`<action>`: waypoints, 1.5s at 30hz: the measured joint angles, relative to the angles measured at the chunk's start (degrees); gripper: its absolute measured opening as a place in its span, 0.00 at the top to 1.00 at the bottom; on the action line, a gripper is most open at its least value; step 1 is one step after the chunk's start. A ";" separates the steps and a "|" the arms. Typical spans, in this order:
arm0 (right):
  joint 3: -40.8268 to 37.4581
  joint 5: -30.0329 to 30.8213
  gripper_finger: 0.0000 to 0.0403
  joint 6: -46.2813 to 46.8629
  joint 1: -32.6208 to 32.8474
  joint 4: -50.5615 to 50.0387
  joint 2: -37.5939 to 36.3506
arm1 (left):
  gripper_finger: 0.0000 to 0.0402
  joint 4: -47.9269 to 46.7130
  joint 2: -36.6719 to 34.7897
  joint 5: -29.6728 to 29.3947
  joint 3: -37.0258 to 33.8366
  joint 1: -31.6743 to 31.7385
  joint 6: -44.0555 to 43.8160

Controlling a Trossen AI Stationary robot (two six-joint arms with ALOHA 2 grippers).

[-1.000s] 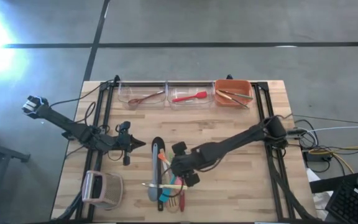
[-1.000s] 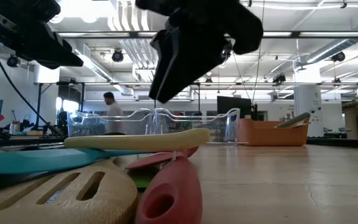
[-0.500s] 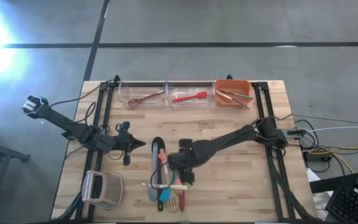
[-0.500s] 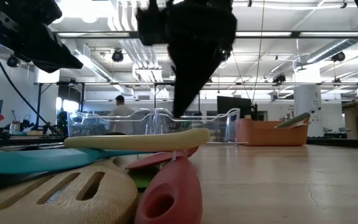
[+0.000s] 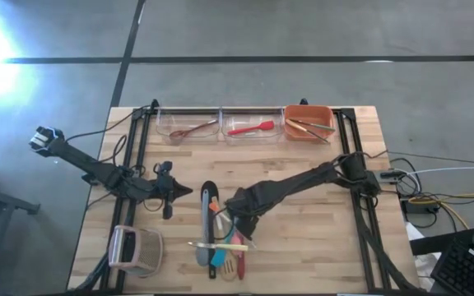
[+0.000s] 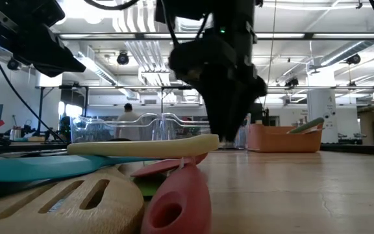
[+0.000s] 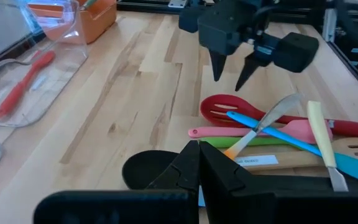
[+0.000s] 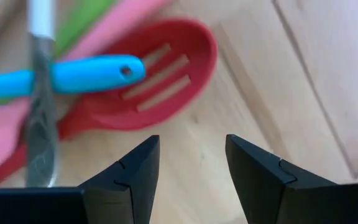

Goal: Pick & Place Kitchen Items
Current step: Put the red serving spoon into the left transparent bin

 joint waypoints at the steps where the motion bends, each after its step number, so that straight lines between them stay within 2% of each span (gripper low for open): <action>1: -0.88 0.02 0.56 1.24 0.08 0.22 -0.29 | 0.97 0.00 0.00 0.10 0.00 0.02 0.00; 7: -7.85 1.31 0.57 7.10 0.10 9.21 -3.71 | 0.97 -0.09 0.00 0.13 0.00 0.02 0.59; 12: -16.76 3.26 0.61 12.40 0.39 21.47 -10.28 | 0.97 -0.41 0.00 0.13 0.00 0.00 0.61; 17: -27.97 4.75 0.65 18.65 0.46 37.56 -16.36 | 0.97 -0.48 -0.02 0.13 0.00 0.02 0.65; 22: -35.66 4.40 0.66 22.24 0.48 52.76 -16.87 | 0.97 -0.56 -0.02 0.13 0.00 0.00 0.68; 28: -38.16 4.35 0.65 25.08 0.59 54.07 -16.49 | 0.97 -0.92 -0.02 0.13 -0.01 0.01 0.70; 45: -38.21 4.63 0.67 25.97 0.75 53.95 -16.42 | 0.97 -0.87 -0.02 0.10 0.00 0.00 0.68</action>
